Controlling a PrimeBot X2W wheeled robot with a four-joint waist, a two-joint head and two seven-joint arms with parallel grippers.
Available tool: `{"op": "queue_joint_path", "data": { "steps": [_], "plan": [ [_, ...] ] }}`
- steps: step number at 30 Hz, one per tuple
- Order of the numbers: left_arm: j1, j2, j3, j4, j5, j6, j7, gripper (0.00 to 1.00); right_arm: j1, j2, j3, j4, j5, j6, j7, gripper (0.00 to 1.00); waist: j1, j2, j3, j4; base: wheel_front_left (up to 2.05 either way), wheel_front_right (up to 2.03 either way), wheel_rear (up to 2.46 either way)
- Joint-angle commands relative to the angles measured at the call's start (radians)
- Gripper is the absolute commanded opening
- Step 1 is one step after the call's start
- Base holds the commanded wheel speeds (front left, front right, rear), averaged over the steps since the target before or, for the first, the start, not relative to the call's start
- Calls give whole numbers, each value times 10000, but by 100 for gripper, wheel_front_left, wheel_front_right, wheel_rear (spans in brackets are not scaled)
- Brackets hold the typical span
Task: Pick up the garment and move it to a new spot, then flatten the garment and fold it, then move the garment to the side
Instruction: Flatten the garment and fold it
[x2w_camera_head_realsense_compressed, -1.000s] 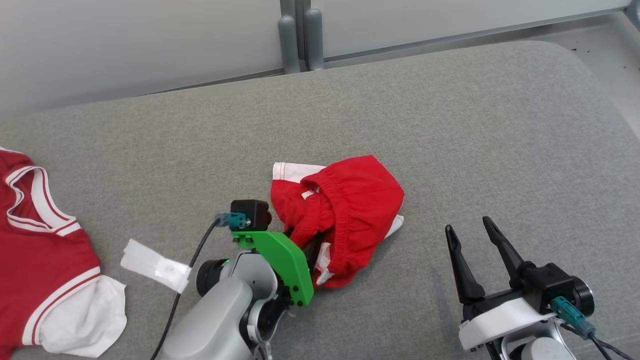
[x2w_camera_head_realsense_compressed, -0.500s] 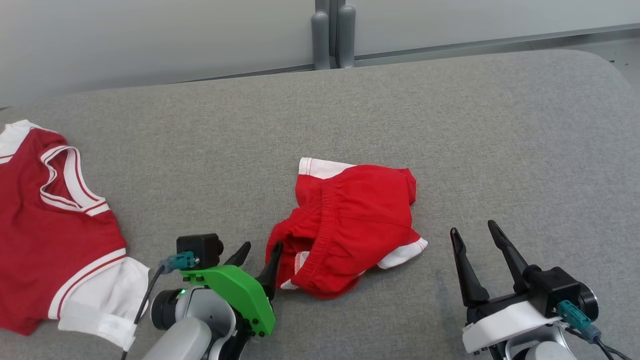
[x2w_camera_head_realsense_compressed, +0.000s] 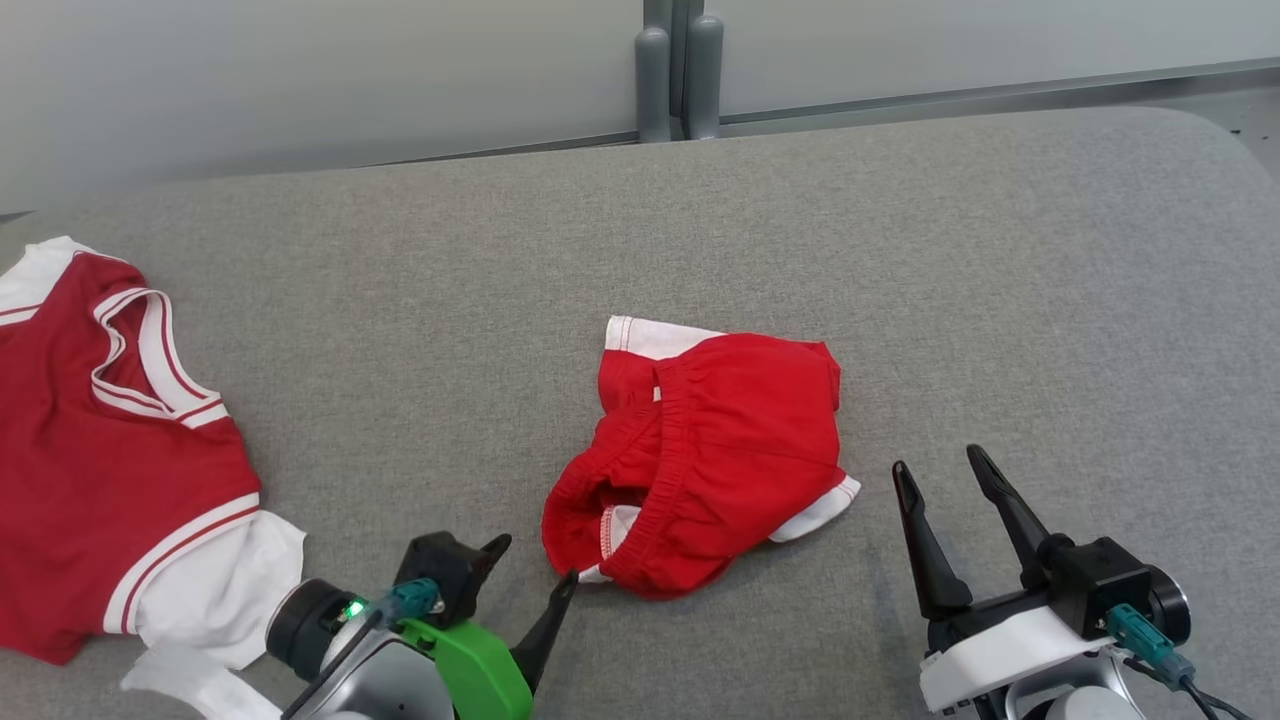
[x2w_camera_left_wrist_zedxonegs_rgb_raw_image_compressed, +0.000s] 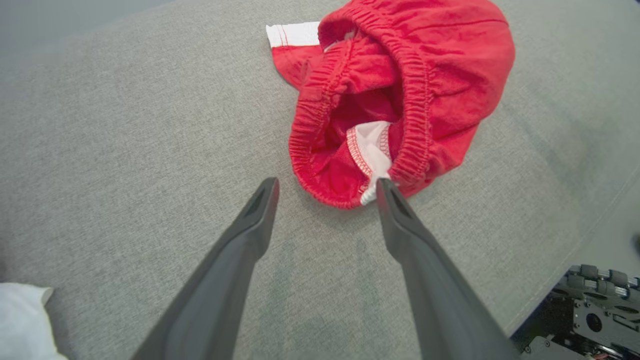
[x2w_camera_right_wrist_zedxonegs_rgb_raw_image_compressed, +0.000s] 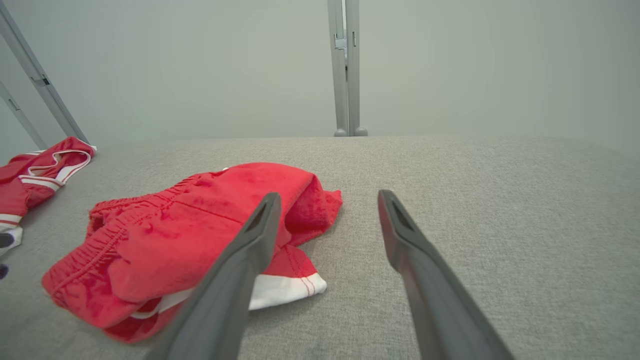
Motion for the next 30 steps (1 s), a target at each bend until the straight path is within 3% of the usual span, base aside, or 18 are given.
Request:
{"op": "queue_joint_path", "data": {
  "steps": [1, 11, 15, 21, 22, 23, 24, 25, 30],
  "plan": [
    [-230, 19, -47, -10, 106, -82, 46, 100, -1, -21, -22, -3, -39, 1, -31, 100, 1, 120, 24, -39, 0, 0, 0],
    [-1238, 226, -1222, 531, 1201, -939, 1116, 100, -88, -21, 101, 24, 133, 1, -31, 100, 1, 120, 149, -581, 0, 0, 0],
    [-1385, 407, -1424, 904, 1387, -1013, 1484, 100, -45, -18, 41, 21, 212, 1, -31, 100, 1, 120, 175, -814, 0, 0, 0],
    [-1513, 245, -1543, 1497, 1331, -1152, 1537, 100, -74, -22, 62, 18, 332, 1, -31, 100, 1, 120, 208, -1046, 0, 0, 0],
    [-1531, 227, -1578, 1597, 1306, -1208, 1581, 69, -79, -20, 63, 20, 321, 1, -31, 100, 1, 120, 209, -1069, 0, 0, 0],
    [-1585, 202, -1579, 1667, 1309, -1241, 1560, 45, -86, -16, 62, 20, 321, 1, -31, 100, 1, 120, 213, -1085, 0, 0, 0],
    [-1667, 157, -1582, 1719, 1303, -1287, 1523, 13, -96, -17, 51, 15, 325, 1, -31, 100, 1, 120, 217, -1097, 0, 0, 0],
    [-1726, 127, -1601, 1760, 1301, -1328, 1542, 0, -103, -19, 35, 12, 318, 1, -31, 100, 1, 120, 217, -1104, 0, 0, 0],
    [-1933, -75, -1440, 1602, 993, -1353, 1701, 0, -107, -19, -30, -11, 339, 1, -31, 100, 1, 120, 214, -1079, 0, 0, 0]
  ]
}}
